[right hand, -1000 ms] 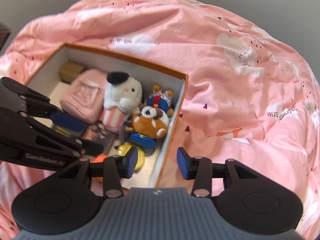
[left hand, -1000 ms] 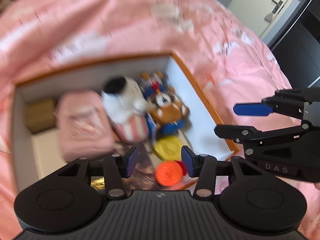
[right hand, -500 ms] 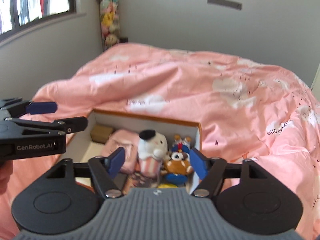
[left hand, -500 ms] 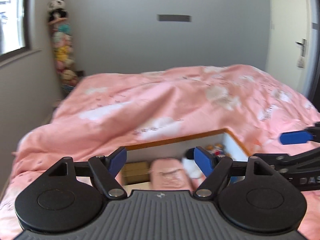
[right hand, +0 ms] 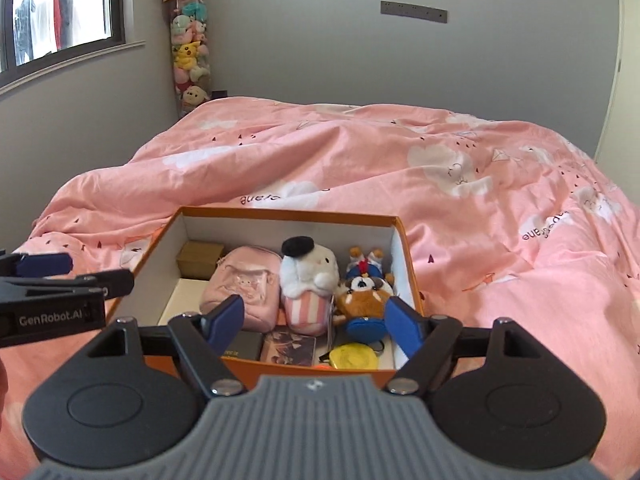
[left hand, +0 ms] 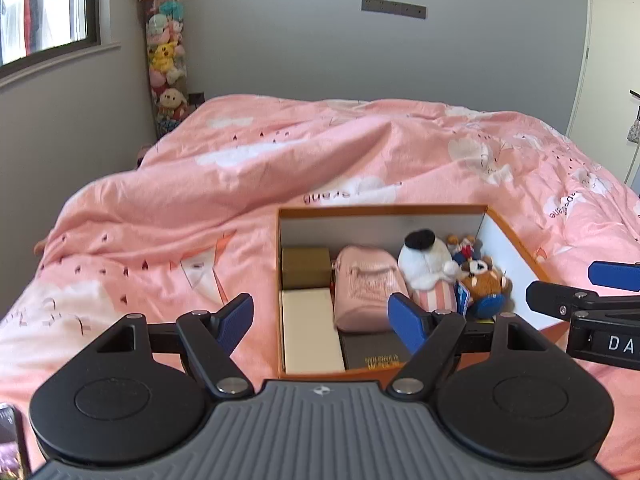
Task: Organize objects
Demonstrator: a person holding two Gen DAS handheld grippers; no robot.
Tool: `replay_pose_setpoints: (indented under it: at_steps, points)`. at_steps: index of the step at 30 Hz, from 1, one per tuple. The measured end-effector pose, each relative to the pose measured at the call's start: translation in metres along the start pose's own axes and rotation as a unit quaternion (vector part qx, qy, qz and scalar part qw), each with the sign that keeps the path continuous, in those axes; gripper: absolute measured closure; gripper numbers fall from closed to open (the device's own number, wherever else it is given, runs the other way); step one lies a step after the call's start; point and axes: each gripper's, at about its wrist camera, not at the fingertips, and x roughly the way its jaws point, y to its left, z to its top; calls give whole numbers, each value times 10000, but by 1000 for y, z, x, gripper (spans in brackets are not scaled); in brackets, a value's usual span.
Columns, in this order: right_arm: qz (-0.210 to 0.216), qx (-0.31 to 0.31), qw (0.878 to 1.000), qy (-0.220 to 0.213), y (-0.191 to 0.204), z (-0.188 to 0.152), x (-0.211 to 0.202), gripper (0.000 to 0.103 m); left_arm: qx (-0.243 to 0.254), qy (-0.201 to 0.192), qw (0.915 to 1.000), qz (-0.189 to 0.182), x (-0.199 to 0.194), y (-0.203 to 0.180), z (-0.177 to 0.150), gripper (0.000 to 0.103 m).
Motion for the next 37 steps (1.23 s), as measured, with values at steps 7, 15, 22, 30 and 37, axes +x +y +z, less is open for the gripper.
replay_pose_setpoints:
  at_steps: [7,15,22,30,37]
  points:
    - [-51,98,9998,136,3,-19,11,24,148,159,9997,96,7,-4,-16,14]
    - [-43,132,9993,346,4,-27,19,24,197,238,9995,76,8,-7,-20,14]
    - [-16,142,9991,411,2,-31,20,24,237,239,9994,49,6,-9,-21,14]
    - [-27,104,9989,449,4,-31,21,24,268,226,9994,-32,5,-9,-21,14]
    - [-29,79,9988,482,5,-32,21,23,269,212,9994,-33,4,-10,-21,14]
